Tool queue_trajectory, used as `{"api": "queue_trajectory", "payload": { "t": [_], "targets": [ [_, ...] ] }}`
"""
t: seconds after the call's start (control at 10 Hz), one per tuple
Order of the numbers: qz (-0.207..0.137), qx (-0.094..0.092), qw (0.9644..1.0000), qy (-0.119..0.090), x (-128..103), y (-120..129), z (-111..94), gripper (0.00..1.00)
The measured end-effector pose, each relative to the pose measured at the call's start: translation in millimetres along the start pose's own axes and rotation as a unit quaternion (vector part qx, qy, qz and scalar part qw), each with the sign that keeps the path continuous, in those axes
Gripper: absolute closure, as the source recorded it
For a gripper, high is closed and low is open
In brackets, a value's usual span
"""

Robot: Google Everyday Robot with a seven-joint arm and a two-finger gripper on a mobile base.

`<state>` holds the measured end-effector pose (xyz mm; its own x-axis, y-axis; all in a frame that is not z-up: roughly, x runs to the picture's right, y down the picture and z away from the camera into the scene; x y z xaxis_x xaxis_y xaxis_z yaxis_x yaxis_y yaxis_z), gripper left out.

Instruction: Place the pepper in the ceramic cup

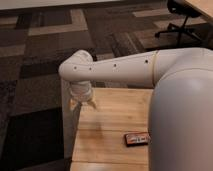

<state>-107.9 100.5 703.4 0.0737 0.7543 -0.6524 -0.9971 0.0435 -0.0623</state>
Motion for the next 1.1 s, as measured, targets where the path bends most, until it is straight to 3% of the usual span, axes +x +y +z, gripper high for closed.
{"api": "queue_trajectory", "payload": {
  "t": [0.2, 0.3, 0.5, 0.7, 0.8, 0.9, 1.1],
  "targets": [
    [-0.002, 0.008, 1.0000, 0.001, 1.2, -3.8, -0.8, 0.35],
    [-0.024, 0.036, 0.9991, 0.002, 7.5, -24.7, -9.0, 0.35],
    [-0.036, 0.045, 0.9983, 0.001, 13.3, -55.6, -20.6, 0.35],
    [-0.051, 0.034, 0.9981, 0.008, 21.4, -76.9, -29.5, 0.35],
    [-0.078, 0.027, 0.9964, 0.019, 32.8, -106.5, -40.6, 0.35],
    [-0.104, 0.028, 0.9933, 0.043, 47.8, -134.7, -47.9, 0.35],
    [-0.153, 0.032, 0.9837, 0.089, 72.1, -172.6, -59.5, 0.35]
  ]
}}
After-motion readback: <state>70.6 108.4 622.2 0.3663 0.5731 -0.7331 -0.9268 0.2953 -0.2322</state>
